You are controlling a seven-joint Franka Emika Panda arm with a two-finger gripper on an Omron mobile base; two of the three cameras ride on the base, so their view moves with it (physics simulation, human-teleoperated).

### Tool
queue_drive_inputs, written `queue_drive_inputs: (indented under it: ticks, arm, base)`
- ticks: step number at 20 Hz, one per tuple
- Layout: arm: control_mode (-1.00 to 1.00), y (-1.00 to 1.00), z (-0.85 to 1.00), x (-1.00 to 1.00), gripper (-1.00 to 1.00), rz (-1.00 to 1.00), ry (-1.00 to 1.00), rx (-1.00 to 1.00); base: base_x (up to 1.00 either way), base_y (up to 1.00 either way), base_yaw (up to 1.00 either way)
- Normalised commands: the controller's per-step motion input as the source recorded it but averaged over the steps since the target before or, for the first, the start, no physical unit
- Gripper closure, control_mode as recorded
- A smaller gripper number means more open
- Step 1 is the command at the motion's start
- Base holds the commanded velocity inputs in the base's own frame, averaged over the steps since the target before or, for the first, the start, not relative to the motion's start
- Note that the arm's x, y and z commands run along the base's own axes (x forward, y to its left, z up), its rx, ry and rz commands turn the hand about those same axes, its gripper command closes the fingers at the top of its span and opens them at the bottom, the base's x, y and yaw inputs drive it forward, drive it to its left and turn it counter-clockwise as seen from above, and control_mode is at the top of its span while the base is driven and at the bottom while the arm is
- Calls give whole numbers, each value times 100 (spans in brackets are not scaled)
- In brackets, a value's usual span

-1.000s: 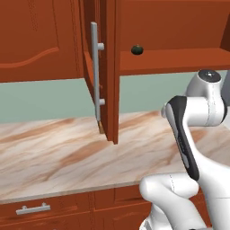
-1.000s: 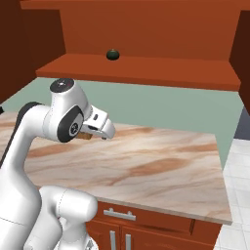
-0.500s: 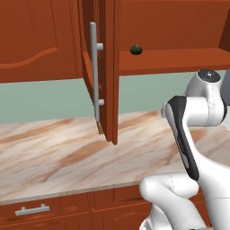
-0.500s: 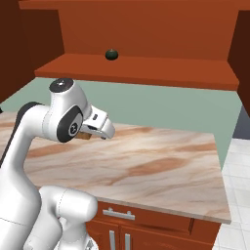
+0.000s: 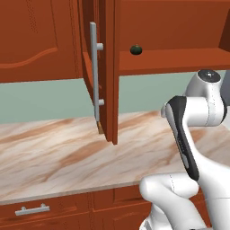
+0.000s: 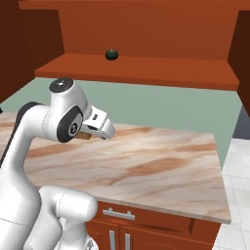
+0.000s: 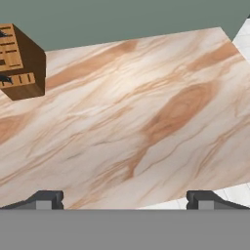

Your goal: Pick the squashs from the cabinet and place them in one bowl. Pick the carrot from the sink and place it in the other bowl.

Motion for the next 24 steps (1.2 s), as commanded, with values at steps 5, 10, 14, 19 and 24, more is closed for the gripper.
queue_drive_inputs:
  ticks: [5, 10, 14, 19, 24]
  arm:
    - [-100, 0, 1, -3, -100, 0, -3, 0]
    - [-100, 3, 26, -14, -100, -3, -20, 0]
    - [-100, 8, 43, -14, -100, -1, -29, 0]
    - [-100, 12, 51, -2, -100, 0, -24, 0]
    - [-100, 3, 57, -4, -100, 5, -2, -1]
  base:
    - [0, 0, 0]
    - [0, 0, 0]
    - [0, 0, 0]
    - [0, 0, 0]
    - [0, 0, 0]
